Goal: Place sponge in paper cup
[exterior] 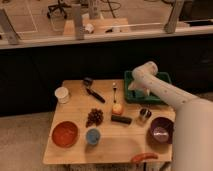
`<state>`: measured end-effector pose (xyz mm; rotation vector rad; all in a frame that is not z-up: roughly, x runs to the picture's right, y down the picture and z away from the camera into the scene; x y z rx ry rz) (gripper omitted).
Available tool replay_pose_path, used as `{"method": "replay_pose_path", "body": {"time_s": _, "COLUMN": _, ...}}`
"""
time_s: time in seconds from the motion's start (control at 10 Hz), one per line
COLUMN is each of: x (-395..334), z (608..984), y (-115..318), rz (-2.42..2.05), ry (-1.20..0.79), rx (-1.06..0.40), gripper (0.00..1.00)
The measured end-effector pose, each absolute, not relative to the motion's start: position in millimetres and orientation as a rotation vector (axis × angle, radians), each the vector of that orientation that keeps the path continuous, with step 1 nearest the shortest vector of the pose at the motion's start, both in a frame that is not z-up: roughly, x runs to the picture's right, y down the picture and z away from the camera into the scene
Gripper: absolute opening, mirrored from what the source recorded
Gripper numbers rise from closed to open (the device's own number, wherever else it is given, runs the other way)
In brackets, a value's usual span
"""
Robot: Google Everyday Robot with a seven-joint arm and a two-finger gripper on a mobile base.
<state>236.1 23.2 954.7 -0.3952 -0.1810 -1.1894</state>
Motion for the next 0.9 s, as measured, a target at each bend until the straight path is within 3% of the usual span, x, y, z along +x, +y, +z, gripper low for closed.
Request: {"method": "replay_pose_path", "body": {"time_s": 0.9, "x": 232.5, "z": 963.8, "y": 46.8, "rz": -1.204, "ry": -0.22, "rx": -0.413, "gripper": 0.8}}
